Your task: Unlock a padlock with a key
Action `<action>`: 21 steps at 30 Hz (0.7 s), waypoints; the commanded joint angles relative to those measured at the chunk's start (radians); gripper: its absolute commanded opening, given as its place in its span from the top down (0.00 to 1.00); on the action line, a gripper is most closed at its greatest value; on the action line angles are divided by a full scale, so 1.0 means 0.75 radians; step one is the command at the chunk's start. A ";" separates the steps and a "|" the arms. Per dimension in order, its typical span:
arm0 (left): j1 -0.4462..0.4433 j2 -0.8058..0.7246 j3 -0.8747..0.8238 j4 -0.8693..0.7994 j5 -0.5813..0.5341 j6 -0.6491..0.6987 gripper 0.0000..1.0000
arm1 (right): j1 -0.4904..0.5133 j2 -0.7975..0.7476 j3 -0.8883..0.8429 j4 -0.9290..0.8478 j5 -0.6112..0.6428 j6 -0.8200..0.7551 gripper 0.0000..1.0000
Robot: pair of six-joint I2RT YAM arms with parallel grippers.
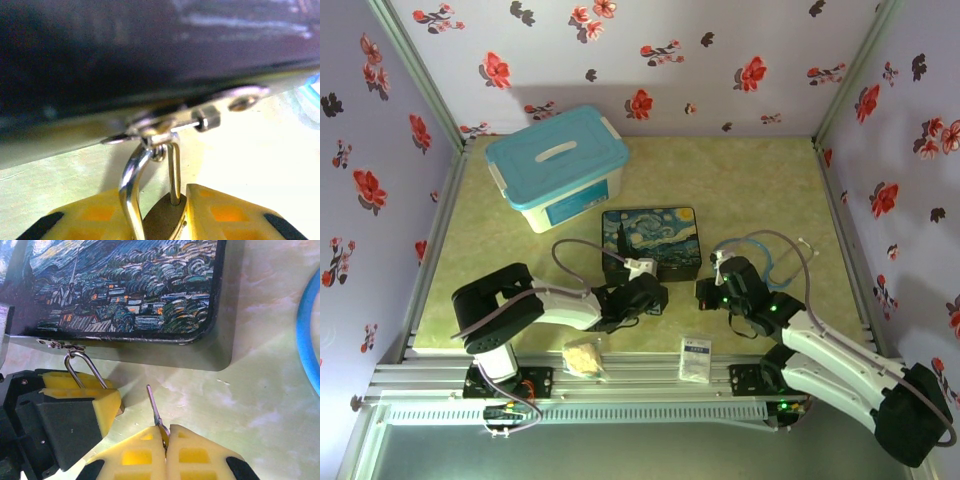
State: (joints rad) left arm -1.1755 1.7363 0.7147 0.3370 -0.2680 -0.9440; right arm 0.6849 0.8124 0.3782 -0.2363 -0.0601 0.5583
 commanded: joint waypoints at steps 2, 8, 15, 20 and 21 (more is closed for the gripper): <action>-0.008 0.009 0.002 0.035 -0.002 -0.034 0.72 | -0.011 -0.011 -0.052 0.064 -0.043 0.073 0.96; -0.006 -0.040 -0.061 0.134 -0.005 -0.077 0.88 | -0.007 0.029 -0.130 0.227 -0.150 0.155 0.96; 0.008 -0.078 -0.108 0.252 0.023 -0.149 0.93 | 0.007 0.054 -0.204 0.399 -0.263 0.280 0.96; 0.035 -0.117 -0.182 0.440 0.063 -0.268 0.98 | 0.007 0.133 -0.272 0.552 -0.356 0.414 0.97; 0.039 -0.121 -0.190 0.464 0.074 -0.287 0.98 | 0.007 0.150 -0.274 0.558 -0.365 0.419 0.97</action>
State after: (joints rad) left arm -1.1599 1.6852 0.5869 0.5446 -0.2253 -1.0958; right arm 0.6861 0.9020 0.1898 0.0937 -0.2741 0.8032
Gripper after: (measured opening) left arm 0.139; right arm 0.064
